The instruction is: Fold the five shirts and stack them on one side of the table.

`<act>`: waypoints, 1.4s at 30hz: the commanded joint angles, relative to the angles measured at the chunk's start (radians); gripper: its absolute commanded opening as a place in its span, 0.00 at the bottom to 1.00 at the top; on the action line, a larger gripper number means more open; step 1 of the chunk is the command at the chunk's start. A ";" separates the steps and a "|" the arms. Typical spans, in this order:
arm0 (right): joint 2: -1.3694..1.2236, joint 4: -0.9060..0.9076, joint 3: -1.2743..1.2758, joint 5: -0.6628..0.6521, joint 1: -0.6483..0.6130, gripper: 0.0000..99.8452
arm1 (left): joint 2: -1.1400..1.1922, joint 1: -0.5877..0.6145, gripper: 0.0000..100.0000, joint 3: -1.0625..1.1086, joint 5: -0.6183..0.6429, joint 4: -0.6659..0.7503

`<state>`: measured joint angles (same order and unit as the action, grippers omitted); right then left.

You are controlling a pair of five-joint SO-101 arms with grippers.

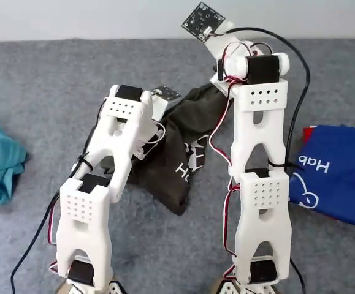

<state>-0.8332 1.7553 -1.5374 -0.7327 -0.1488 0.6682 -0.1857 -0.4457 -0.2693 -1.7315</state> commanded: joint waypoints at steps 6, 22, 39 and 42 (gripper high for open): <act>0.035 0.039 -0.015 0.011 0.096 0.01 | -0.362 0.035 0.02 -0.039 0.043 -0.023; 0.260 0.039 -0.015 0.011 0.105 0.01 | -0.695 0.196 0.01 -0.036 0.032 -0.023; 0.200 0.042 -0.005 0.052 0.097 0.01 | -0.706 0.186 0.07 0.464 -0.239 -0.023; 0.199 0.042 -0.005 0.052 0.096 0.01 | -0.694 0.157 0.14 0.498 -0.236 -0.020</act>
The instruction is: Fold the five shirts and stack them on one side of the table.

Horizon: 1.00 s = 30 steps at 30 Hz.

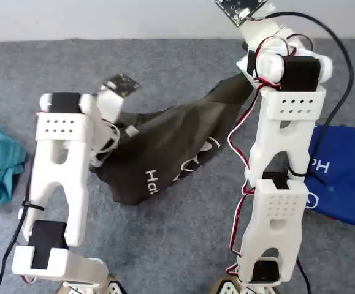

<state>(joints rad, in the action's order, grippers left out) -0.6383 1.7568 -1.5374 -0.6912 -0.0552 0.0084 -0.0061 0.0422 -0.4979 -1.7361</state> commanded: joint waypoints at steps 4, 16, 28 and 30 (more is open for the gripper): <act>0.004 0.042 -0.005 0.011 -0.012 0.01 | -0.032 -0.054 0.18 0.030 -0.005 0.012; 0.004 0.042 -0.005 0.011 -0.042 0.01 | -0.032 -0.058 0.18 0.156 0.064 0.193; 0.015 0.042 0.097 0.061 -0.053 0.01 | -0.029 -0.061 0.18 0.171 0.146 0.318; 0.013 0.042 0.097 0.063 -0.053 0.01 | 0.002 -0.061 0.18 0.173 0.144 0.311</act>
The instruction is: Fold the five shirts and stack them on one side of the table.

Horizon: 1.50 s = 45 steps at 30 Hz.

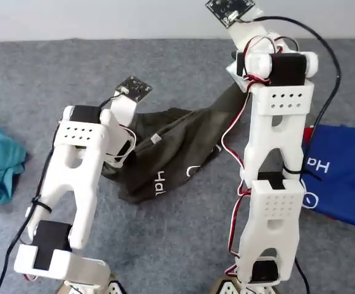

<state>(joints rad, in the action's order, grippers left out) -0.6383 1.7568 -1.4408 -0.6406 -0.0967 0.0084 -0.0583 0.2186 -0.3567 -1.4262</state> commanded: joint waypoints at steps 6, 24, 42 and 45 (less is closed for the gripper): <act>0.013 0.041 0.000 0.017 -0.012 0.01 | 0.166 -0.009 0.18 -0.048 0.009 0.005; 0.007 0.041 0.000 0.015 -0.008 0.01 | 0.124 -0.011 0.02 -0.305 0.005 -0.180; 0.004 0.039 0.002 0.014 -0.008 0.01 | 0.325 -0.032 0.13 -0.354 -0.012 -0.172; -0.002 0.039 0.002 0.015 -0.010 0.01 | 0.318 -0.029 0.10 -0.354 -0.012 -0.172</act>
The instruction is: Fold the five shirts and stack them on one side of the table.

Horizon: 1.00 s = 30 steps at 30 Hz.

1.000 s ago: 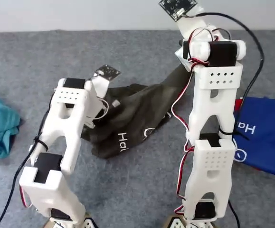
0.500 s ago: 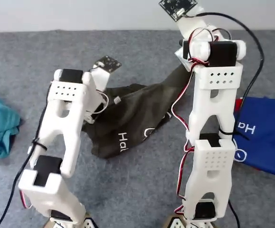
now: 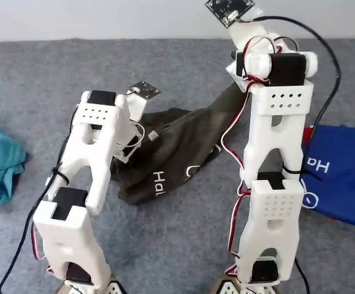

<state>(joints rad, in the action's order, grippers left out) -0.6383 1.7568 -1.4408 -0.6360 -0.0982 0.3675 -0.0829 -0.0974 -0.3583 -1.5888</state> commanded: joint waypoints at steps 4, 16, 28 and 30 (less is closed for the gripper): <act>-0.027 0.039 -0.003 0.011 -0.008 0.01 | -0.043 -0.008 0.01 -0.035 -0.014 -0.015; -0.028 0.039 -0.008 0.012 -0.010 0.01 | -0.084 -0.002 0.01 -0.236 -0.008 -0.166; 0.061 0.039 -0.063 0.006 -0.008 0.01 | -0.362 0.026 0.02 -0.234 0.028 -0.166; 0.082 0.039 -0.063 0.006 -0.008 0.01 | -0.407 0.035 0.02 -0.234 0.028 -0.166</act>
<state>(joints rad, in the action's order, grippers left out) -0.6429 1.7568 -1.4668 -0.6329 -0.0982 0.0575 -0.0675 -0.2908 -0.3353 -1.7361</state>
